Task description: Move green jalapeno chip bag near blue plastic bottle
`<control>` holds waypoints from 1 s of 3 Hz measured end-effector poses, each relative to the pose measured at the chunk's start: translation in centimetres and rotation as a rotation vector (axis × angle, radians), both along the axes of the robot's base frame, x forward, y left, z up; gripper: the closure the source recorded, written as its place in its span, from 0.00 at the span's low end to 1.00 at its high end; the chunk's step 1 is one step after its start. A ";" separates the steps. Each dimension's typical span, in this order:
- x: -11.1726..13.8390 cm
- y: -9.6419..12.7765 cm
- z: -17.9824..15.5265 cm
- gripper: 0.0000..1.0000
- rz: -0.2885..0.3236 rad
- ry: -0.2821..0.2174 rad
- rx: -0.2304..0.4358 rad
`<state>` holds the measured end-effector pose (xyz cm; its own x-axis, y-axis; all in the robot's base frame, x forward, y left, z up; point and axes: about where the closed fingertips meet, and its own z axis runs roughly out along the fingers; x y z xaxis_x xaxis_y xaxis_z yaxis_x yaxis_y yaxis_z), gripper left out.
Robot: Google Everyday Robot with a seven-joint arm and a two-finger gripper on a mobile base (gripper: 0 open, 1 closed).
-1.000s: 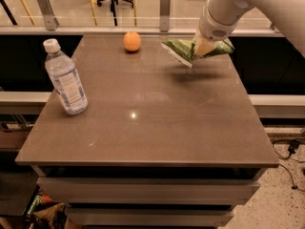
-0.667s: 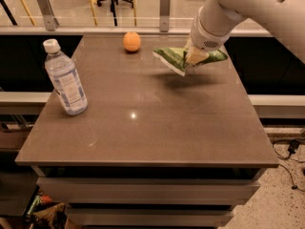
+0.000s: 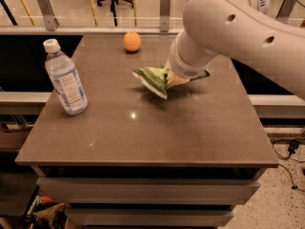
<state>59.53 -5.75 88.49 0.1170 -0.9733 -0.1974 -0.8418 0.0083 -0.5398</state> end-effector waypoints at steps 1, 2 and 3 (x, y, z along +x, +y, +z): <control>-2.2 2.1 -1.1 1.00 0.065 -0.045 -0.006; -2.4 2.5 -1.6 1.00 0.076 -0.051 -0.007; -2.3 3.1 -1.5 1.00 0.101 -0.042 0.011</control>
Offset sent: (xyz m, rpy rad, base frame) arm -0.0188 0.0178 -0.0094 -0.0055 -0.0389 0.0560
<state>57.21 -2.61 87.03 0.2228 -0.9541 -0.2003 -0.8150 -0.0695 -0.5753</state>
